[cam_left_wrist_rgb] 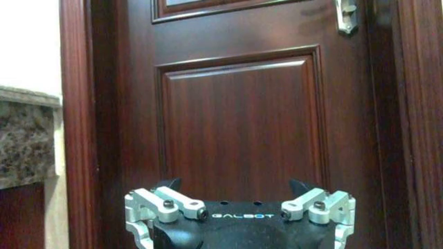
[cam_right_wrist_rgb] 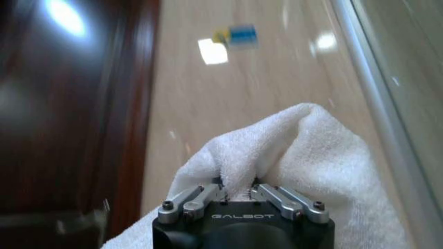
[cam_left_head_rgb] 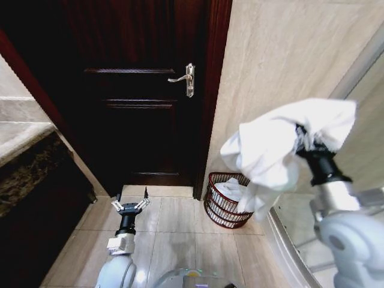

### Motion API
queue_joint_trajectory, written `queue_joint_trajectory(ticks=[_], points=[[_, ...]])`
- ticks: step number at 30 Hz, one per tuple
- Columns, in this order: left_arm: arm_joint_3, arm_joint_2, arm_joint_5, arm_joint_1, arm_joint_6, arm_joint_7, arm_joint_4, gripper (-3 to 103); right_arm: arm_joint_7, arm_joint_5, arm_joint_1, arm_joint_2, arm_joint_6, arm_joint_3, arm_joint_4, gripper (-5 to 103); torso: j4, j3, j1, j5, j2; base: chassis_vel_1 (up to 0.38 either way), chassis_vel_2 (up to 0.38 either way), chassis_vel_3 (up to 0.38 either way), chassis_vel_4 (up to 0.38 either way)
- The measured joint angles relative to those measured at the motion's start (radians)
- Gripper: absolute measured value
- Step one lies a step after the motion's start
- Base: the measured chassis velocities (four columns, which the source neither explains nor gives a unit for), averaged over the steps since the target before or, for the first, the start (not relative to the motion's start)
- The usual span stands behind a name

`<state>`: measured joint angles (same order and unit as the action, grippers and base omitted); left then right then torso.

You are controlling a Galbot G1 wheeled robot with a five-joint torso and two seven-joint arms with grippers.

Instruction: Discard the used towel into the hamper.

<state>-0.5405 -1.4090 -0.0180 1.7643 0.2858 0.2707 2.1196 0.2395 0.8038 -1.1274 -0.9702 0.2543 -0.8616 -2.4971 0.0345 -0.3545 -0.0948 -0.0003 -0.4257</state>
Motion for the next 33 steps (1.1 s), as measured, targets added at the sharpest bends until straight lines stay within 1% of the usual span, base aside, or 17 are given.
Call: queue_joint_trajectory(ticks=[2,3,4,6,8,10,11,12,15,16,18,23,28,31,33], points=[[0.001,-0.012,0.008,-0.001,0.000,0.003,0.001,100,0.018,0.053,0.084,0.049,0.004,0.021,0.032,14,0.0003,0.000,0.000,-0.0002,0.000,0.000,0.000,0.000,0.000],[0.001,-0.012,0.008,-0.001,0.000,0.003,0.001,100,0.018,0.053,0.084,0.049,0.004,0.021,0.032,14,0.0003,0.000,0.000,-0.0002,0.000,0.000,0.000,0.000,0.000],[0.001,-0.014,0.009,-0.003,0.000,0.003,0.001,100,0.026,0.077,0.121,0.068,0.007,0.034,0.052,14,0.0002,0.000,0.000,0.0007,0.000,0.000,0.000,0.000,0.000],[0.000,-0.024,0.011,-0.013,0.000,0.003,-0.004,100,0.031,0.102,0.182,0.088,0.015,0.063,0.097,14,0.0001,0.000,0.000,0.0001,0.001,0.000,0.000,0.000,0.000],[-0.001,-0.028,0.011,-0.015,0.000,0.003,-0.006,100,0.030,0.105,0.195,0.087,0.017,0.075,0.114,14,0.0001,0.000,0.000,-0.0001,0.001,0.000,0.000,0.000,0.000],[-0.001,-0.033,0.012,-0.015,0.000,0.004,-0.009,100,0.015,0.105,0.200,0.067,0.016,0.101,0.154,14,-0.0001,0.000,0.000,0.0005,0.001,0.000,0.000,0.000,0.000],[-0.001,-0.035,0.014,-0.015,0.001,0.004,-0.013,100,-0.002,0.093,0.200,0.049,0.004,0.123,0.191,14,-0.0002,0.000,0.000,0.0007,0.001,0.000,0.000,0.000,0.000],[-0.001,-0.035,0.014,-0.015,0.001,0.004,-0.013,100,-0.002,0.093,0.200,0.049,0.004,0.123,0.191,14,-0.0002,0.000,0.000,0.0007,0.001,0.000,0.000,0.000,0.000],[0.000,-0.045,0.018,-0.016,0.003,0.005,-0.016,100,-0.047,0.042,0.214,0.001,-0.047,0.181,0.304,14,0.0000,0.000,0.000,0.0010,0.001,0.000,0.000,0.000,0.000],[0.000,-0.045,0.018,-0.016,0.003,0.005,-0.016,100,-0.047,0.042,0.214,0.001,-0.047,0.181,0.304,14,0.0000,0.000,0.000,0.0010,0.001,0.000,0.000,0.000,0.000],[0.000,-0.047,0.020,-0.016,0.003,0.005,-0.015,100,-0.057,0.029,0.232,-0.019,-0.072,0.213,0.354,14,0.0000,0.001,0.000,0.0002,0.001,0.000,0.000,0.000,0.000],[0.002,-0.049,0.023,-0.017,0.004,0.006,-0.016,100,-0.070,-0.004,0.268,-0.035,-0.113,0.256,0.422,14,0.0000,0.001,0.000,0.0003,0.001,0.000,0.000,0.000,0.000],[0.003,-0.049,0.023,-0.017,0.010,0.007,-0.016,100,-0.067,-0.017,0.272,-0.039,-0.109,0.262,0.429,14,0.0001,0.001,0.001,-0.0004,0.001,0.000,0.000,0.000,0.000],[0.003,-0.048,0.019,-0.018,0.016,0.007,-0.018,100,-0.090,-0.062,0.216,-0.067,-0.117,0.261,0.450,14,0.0000,0.001,0.001,0.0005,0.001,0.000,0.000,0.000,0.000],[0.003,-0.047,0.016,-0.019,0.019,0.007,-0.018,100,-0.096,-0.072,0.195,-0.081,-0.122,0.264,0.459,14,-0.0001,0.001,0.001,0.0007,0.002,0.000,0.000,0.000,0.000]])
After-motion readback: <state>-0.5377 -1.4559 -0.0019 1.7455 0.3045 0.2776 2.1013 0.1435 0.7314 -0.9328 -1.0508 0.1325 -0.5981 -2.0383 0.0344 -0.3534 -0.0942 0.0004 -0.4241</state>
